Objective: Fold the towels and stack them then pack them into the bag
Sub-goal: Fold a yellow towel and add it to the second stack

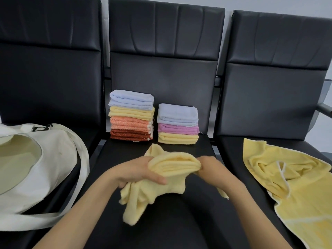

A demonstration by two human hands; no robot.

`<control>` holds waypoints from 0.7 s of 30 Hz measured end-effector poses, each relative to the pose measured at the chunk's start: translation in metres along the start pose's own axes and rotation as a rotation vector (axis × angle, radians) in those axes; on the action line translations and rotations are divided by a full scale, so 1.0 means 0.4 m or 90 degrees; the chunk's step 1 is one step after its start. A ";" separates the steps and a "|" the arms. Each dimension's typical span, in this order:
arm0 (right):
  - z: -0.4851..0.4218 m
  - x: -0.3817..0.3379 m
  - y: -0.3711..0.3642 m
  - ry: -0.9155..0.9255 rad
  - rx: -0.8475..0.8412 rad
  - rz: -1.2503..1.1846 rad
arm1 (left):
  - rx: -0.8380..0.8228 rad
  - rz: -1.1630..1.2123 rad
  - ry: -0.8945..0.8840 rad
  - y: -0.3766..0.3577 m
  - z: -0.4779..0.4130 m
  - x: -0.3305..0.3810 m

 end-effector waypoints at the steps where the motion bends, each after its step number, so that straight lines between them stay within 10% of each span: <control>1: 0.001 0.012 0.015 0.008 0.044 -0.019 | -0.005 -0.037 0.045 -0.002 -0.006 -0.015; 8: 0.034 0.012 0.025 0.100 0.075 -0.315 | 0.049 -0.242 0.109 0.008 -0.038 -0.059; 14: 0.045 -0.005 0.016 0.098 0.070 -0.782 | 0.099 0.066 -0.061 0.051 -0.020 -0.025; 21: 0.023 -0.007 0.024 0.104 0.046 -0.777 | 0.061 0.359 -0.117 0.051 -0.008 0.015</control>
Point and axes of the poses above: each hand's wrist, its own z-axis away from the middle knuckle, its own y-axis out of the back of the hand, x = y × z, the point moved 6 cm from there along -z, towards the middle knuckle, and after that the axes turned 15 degrees about y, right-handed, at the moved point
